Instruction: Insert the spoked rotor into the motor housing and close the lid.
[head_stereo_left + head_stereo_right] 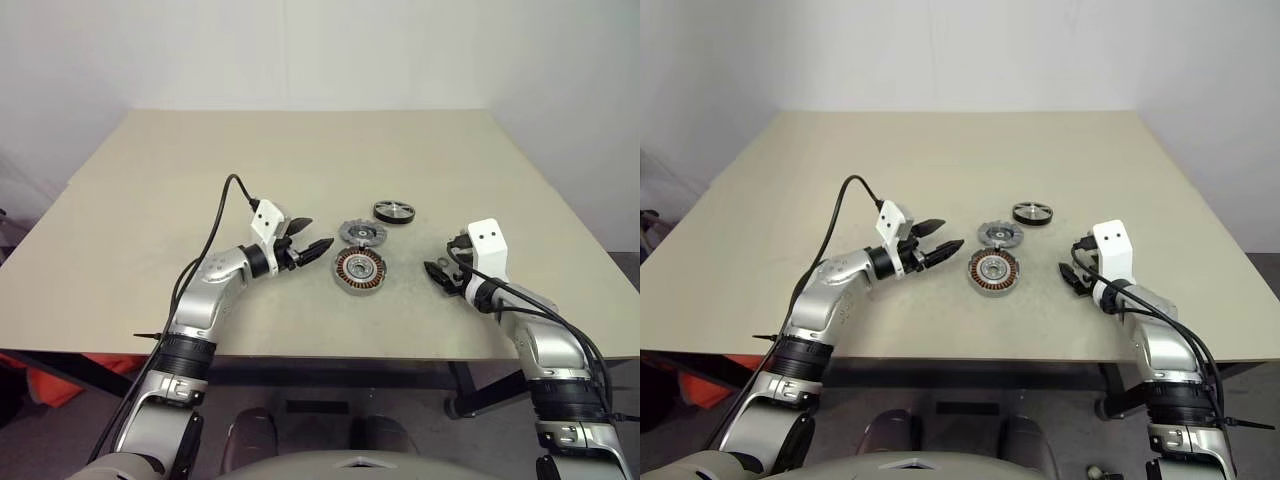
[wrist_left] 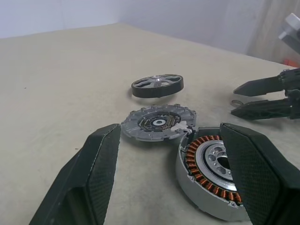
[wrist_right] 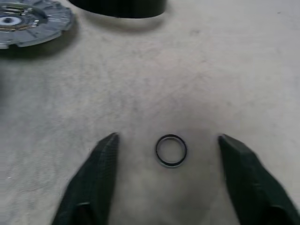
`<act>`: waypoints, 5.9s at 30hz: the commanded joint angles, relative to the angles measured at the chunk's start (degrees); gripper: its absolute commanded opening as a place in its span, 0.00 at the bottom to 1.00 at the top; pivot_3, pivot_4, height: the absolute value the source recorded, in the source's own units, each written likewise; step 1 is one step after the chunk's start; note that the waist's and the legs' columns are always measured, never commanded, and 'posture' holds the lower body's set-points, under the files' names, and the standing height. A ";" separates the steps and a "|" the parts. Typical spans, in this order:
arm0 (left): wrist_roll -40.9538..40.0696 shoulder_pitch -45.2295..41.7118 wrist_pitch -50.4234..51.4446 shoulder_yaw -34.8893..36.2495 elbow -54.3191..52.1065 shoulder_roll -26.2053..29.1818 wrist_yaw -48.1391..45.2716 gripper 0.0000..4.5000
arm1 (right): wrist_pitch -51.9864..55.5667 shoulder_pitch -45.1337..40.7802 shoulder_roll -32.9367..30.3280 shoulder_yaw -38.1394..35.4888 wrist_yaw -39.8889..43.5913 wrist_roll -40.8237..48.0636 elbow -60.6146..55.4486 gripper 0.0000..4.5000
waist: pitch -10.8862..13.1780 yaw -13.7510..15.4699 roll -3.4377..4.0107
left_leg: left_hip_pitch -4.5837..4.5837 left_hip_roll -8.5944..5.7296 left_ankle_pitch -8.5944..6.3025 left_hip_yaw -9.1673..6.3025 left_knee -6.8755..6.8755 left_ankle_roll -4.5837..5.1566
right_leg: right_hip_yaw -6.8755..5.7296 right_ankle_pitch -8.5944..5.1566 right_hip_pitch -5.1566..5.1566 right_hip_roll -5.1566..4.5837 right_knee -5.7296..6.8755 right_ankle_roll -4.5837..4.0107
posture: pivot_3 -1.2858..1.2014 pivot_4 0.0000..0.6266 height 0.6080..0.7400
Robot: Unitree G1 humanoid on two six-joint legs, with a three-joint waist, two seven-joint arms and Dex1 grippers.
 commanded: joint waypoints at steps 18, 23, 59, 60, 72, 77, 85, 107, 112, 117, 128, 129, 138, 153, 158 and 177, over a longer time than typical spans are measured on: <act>-0.79 -1.02 -1.10 0.24 -3.29 1.08 1.10 0.80 | 3.51 -0.77 -0.99 1.25 1.63 0.21 -4.34 0.45 | 0.00 -0.08 0.00 | 0.01 0.00 0.00 0.00 0.00 0.00 | 0.01 0.00 0.00 0.00 0.01 0.00 | 0.52 0.00 1.00; -0.78 -1.07 -1.06 0.28 -3.57 1.18 1.45 0.80 | 3.19 -1.06 -0.91 1.85 2.16 0.23 -4.60 0.14 | 0.00 -0.08 0.00 | 0.01 0.00 0.00 0.00 0.00 0.00 | 0.01 0.00 0.00 0.00 0.01 0.00 | 0.52 0.00 1.00; -1.28 1.43 -0.34 0.44 -5.48 2.39 3.20 0.80 | 1.63 -5.17 0.82 15.51 14.97 4.69 -11.54 0.14 | -0.01 -0.09 0.01 | 0.01 0.02 0.01 -0.01 0.02 -0.02 | 0.01 0.00 -0.01 0.00 0.08 -0.01 | 0.52 0.00 1.00; -1.26 1.45 -0.34 0.42 -5.48 2.40 3.22 0.80 | 1.45 -5.15 0.81 15.49 14.93 4.52 -11.26 0.14 | -0.01 -0.09 0.01 | 0.01 0.02 0.01 -0.01 0.02 -0.02 | 0.01 0.00 -0.01 0.00 0.08 -0.01 | 0.52 0.00 1.00; -1.46 1.65 0.26 0.03 -5.96 2.69 2.78 0.80 | 1.13 -4.93 0.42 15.04 15.11 4.38 -10.09 0.14 | -0.01 -0.09 0.01 | 0.01 0.02 0.01 -0.01 0.02 -0.02 | 0.01 0.01 -0.01 0.01 0.08 -0.02 | 0.52 0.00 1.00; -1.74 2.30 0.88 -0.27 -6.73 2.88 2.21 0.80 | 1.18 -5.49 0.70 15.31 15.10 4.37 -9.90 0.14 | 0.00 -0.09 0.01 | 0.01 0.02 0.01 -0.01 0.03 -0.02 | 0.01 0.01 -0.01 0.01 0.09 -0.02 | 0.52 0.00 1.00; -2.37 2.84 2.06 -0.46 -7.87 3.50 1.62 0.80 | 0.90 -6.54 1.22 16.14 15.43 4.18 -8.96 0.14 | -0.01 -0.10 0.01 | 0.01 0.02 0.01 -0.01 0.03 -0.02 | 0.01 0.02 -0.01 0.01 0.10 -0.03 | 0.52 0.00 1.00; -1.32 4.52 2.05 -3.57 -8.46 11.19 -5.06 0.80 | -0.08 -7.12 2.46 16.43 15.44 2.52 -7.97 0.36 | -0.01 -0.17 0.02 | 0.08 0.03 0.04 -0.01 0.04 -0.06 | 0.03 0.03 0.00 0.02 0.16 -0.05 | 0.52 0.00 1.00; -1.16 4.81 1.98 -4.26 -8.67 11.41 -5.67 0.80 | -1.09 -7.11 2.32 16.19 15.87 2.45 -8.65 0.43 | -0.01 -0.17 0.02 | 0.07 0.03 0.04 -0.01 0.04 -0.06 | 0.03 0.10 0.00 0.02 0.16 -0.17 | 0.52 0.00 1.00; -1.13 4.97 2.16 -4.98 -8.89 11.96 -6.65 0.80 | -1.17 -8.02 2.30 15.14 15.93 3.07 -9.14 0.43 | -0.01 -0.18 0.02 | 0.07 0.04 0.04 -0.01 0.04 -0.06 | 0.03 0.09 0.00 0.02 0.17 -0.16 | 0.52 0.00 1.00; -0.75 5.00 1.57 -5.18 -8.45 11.88 -6.58 0.80 | -1.77 -9.20 3.15 14.16 15.48 3.08 -6.68 0.07 | -0.01 -0.17 0.02 | 0.07 0.03 0.04 -0.01 0.04 -0.06 | 0.03 0.14 0.00 0.02 0.17 -0.24 | 0.52 0.00 1.00; -0.75 5.04 1.61 -5.17 -8.54 11.87 -6.56 0.80 | -1.84 -9.16 3.07 14.31 15.52 2.94 -6.68 0.01 | -0.01 -0.17 0.02 | 0.06 0.03 0.04 -0.01 0.04 -0.06 | 0.03 0.14 0.00 0.02 0.16 -0.24 | 0.52 0.00 1.00; -0.63 5.23 1.96 -5.14 -8.91 11.94 -6.39 0.80 | -1.13 -8.59 2.85 15.69 17.21 2.97 -7.30 0.01 | -0.01 -0.18 0.03 | 0.07 0.03 0.04 -0.01 0.04 -0.06 | 0.03 0.14 0.00 0.02 0.17 -0.23 | 0.52 0.00 1.00; -0.11 5.64 1.74 -5.24 -8.46 11.88 -6.27 0.80 | -0.64 -8.63 3.18 15.80 16.60 2.66 -5.51 0.01 | -0.05 -0.19 0.03 | 0.15 0.03 0.05 -0.01 0.09 -0.08 | 0.05 0.02 0.09 0.02 0.20 -0.03 | 0.52 0.00 1.00; -0.08 5.40 1.69 -5.34 -8.17 11.48 -6.15 0.80 | -0.30 -9.37 2.38 15.18 16.80 3.22 -6.63 0.01 | -0.05 -0.18 0.03 | 0.11 0.04 0.04 -0.01 0.09 -0.07 | 0.04 0.16 0.08 0.02 0.19 -0.28 | 0.52 0.00 1.00; 0.10 5.89 1.77 -5.05 -8.31 11.52 -5.91 0.80 | -1.91 -10.86 2.69 14.99 15.95 2.26 -4.48 0.01 | -0.05 -0.19 0.03 | 0.11 0.04 0.04 -0.01 0.09 -0.07 | 0.04 0.15 0.06 0.02 0.19 -0.25 | 0.52 0.00 1.00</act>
